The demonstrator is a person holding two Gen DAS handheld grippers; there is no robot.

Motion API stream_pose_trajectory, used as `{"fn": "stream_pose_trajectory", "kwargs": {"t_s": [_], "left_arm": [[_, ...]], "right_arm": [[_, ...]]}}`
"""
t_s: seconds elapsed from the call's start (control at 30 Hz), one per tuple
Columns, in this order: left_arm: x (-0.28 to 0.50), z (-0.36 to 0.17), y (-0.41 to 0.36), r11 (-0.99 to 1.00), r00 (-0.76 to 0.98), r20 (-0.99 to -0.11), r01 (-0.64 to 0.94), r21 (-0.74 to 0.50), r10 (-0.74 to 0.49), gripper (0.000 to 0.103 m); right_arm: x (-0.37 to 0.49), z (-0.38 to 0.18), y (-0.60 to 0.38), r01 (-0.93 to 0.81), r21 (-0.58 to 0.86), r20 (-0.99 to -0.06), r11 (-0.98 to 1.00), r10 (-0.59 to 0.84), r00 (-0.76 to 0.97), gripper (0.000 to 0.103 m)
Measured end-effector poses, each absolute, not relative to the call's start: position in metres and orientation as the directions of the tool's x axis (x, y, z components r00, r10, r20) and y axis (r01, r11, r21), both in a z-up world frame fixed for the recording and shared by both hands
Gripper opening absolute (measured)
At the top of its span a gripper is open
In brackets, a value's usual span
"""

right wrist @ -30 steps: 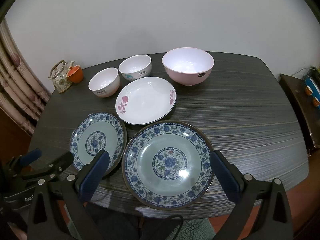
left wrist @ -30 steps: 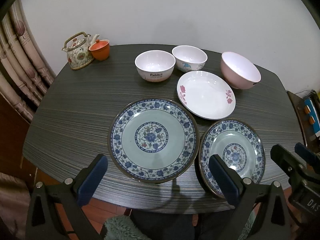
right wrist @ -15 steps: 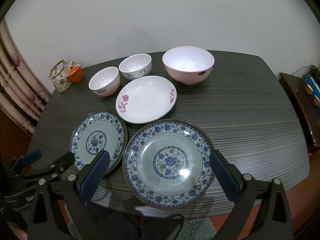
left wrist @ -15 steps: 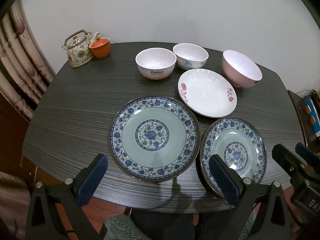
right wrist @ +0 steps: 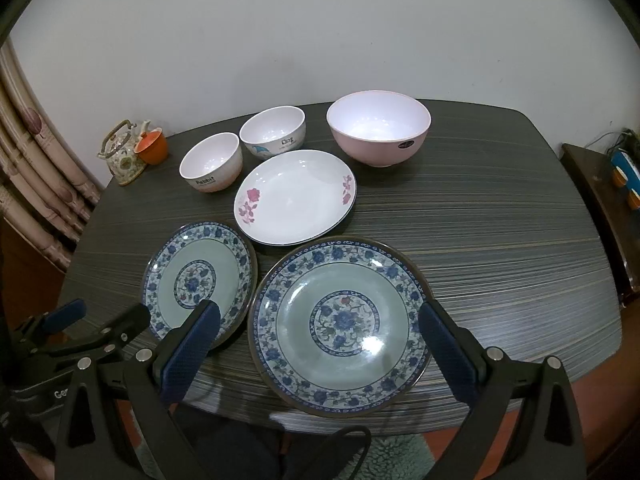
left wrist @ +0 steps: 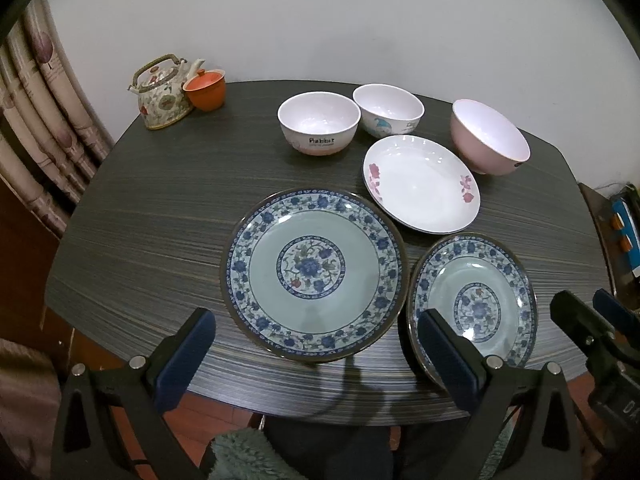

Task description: Organize plates and bowls

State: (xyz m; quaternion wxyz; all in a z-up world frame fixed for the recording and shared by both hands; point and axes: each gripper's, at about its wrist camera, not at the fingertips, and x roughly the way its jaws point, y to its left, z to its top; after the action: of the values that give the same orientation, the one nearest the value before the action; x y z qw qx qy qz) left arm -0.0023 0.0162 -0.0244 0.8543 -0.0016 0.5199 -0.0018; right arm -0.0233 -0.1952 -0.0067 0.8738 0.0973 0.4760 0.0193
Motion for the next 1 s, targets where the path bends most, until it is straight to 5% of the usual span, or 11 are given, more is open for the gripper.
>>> {"fn": "stream_pose_trajectory", "kwargs": {"t_s": [0.33,0.7,1.0], "left_arm": [[0.011,-0.034,0.06,0.993,0.425,-0.903,-0.057,-0.102,-0.068,0.103],[0.033,-0.053,0.131,0.94,0.394,-0.896,-0.181,-0.291,-0.202,0.102],[0.053,-0.087,0.159,0.884,0.326,-0.889,-0.233,-0.404,-0.321,0.074]], "right_arm": [[-0.014,-0.012,-0.202,-0.001,0.315,-0.802,0.949,0.266,0.534,0.097],[0.017,-0.03,-0.194,-0.074,0.442,-0.779,0.894,0.423,0.463,0.08],[0.05,-0.053,-0.172,-0.146,0.475,-0.79,0.868,0.493,0.364,0.07]]}}
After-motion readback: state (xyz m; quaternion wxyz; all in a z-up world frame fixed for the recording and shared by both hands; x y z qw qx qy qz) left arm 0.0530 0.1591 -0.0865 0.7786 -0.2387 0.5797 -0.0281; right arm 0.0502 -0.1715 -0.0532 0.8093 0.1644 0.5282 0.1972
